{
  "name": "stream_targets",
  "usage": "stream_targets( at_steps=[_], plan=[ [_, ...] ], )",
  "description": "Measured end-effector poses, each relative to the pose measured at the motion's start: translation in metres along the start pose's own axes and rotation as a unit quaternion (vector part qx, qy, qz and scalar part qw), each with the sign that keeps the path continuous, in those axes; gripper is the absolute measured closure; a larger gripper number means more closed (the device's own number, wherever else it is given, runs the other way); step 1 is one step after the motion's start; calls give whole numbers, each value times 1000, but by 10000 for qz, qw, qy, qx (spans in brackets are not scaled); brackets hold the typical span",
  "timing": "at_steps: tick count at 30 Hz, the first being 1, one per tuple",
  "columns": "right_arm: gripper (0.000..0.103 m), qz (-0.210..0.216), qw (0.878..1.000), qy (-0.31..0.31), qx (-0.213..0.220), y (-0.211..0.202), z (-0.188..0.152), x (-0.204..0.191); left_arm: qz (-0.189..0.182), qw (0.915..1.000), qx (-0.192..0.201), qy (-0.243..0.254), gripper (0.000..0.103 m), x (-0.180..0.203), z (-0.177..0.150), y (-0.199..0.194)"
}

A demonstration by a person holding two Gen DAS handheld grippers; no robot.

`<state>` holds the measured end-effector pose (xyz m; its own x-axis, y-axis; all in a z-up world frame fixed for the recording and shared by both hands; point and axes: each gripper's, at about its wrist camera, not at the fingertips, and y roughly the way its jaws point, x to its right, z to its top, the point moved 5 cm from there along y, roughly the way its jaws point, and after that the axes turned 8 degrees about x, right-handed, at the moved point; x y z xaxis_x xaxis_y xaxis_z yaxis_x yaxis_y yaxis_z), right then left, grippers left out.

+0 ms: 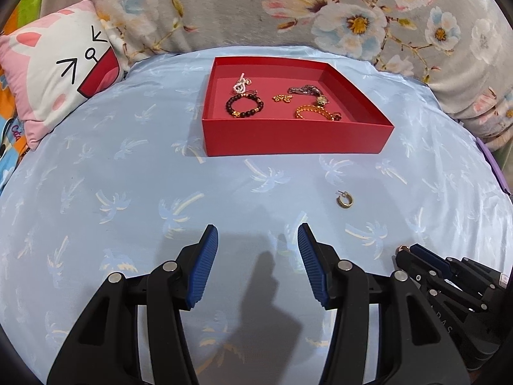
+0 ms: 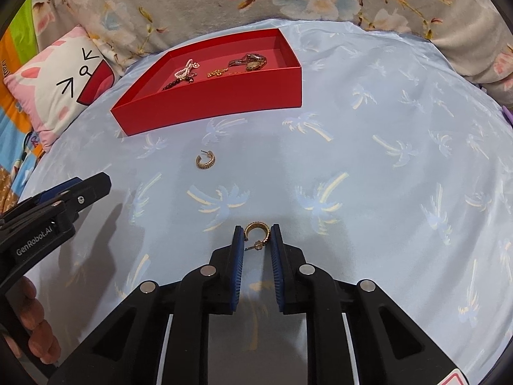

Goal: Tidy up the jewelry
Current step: 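Close the right tool on a gold hoop earring while the left tool approaches the other hoop, then close the left tool on the second gold hoop earring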

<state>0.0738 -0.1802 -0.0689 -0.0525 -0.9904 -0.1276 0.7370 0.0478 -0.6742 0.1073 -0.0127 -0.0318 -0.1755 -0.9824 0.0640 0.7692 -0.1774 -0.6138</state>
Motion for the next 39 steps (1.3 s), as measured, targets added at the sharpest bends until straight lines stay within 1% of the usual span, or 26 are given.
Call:
stream_targets(
  at_steps=[3,8,10,15,19,21,27,29,30,32,33,35,36,39],
  plan=[
    [88,23,9999,84,55,-6,3,4,-90,10000,-32,14,53,6,1,3],
    [88,-5,9997,189,146,-15,8,14,-283,9995,-99,134,51,27,5,15],
    [88,-12,9996,225,162,-18,9,17,-416,9990,-128,101,51,36,8,22],
    [88,-11,9993,304,200,-24,12,25,-526,9982,-248,109,51,57,12,43],
    [88,-14,9992,346,220,-25,13,30,-524,9979,-312,209,51,70,11,56],
    [88,0,9990,376,226,-25,14,33,-465,9979,-354,277,51,76,10,63],
    [88,50,9986,460,240,-25,15,39,-292,9983,-236,446,53,82,12,70],
    [88,57,9986,472,243,-24,16,40,-235,9981,-208,531,63,84,12,71],
    [88,57,9986,468,240,-24,16,40,-218,9979,-193,582,65,85,12,71],
    [88,59,9985,478,245,-24,16,40,-214,9977,-179,619,73,86,12,70],
    [88,63,9985,480,242,-24,16,40,-220,9976,-179,626,75,86,12,70],
    [88,76,9985,475,241,-25,15,40,-232,9977,-185,617,85,86,12,70],
    [88,81,9986,467,242,-25,15,40,-237,9977,-191,611,87,86,12,70],
    [88,96,9986,451,250,-25,16,39,-300,9977,-219,564,87,85,12,69]
  ],
)
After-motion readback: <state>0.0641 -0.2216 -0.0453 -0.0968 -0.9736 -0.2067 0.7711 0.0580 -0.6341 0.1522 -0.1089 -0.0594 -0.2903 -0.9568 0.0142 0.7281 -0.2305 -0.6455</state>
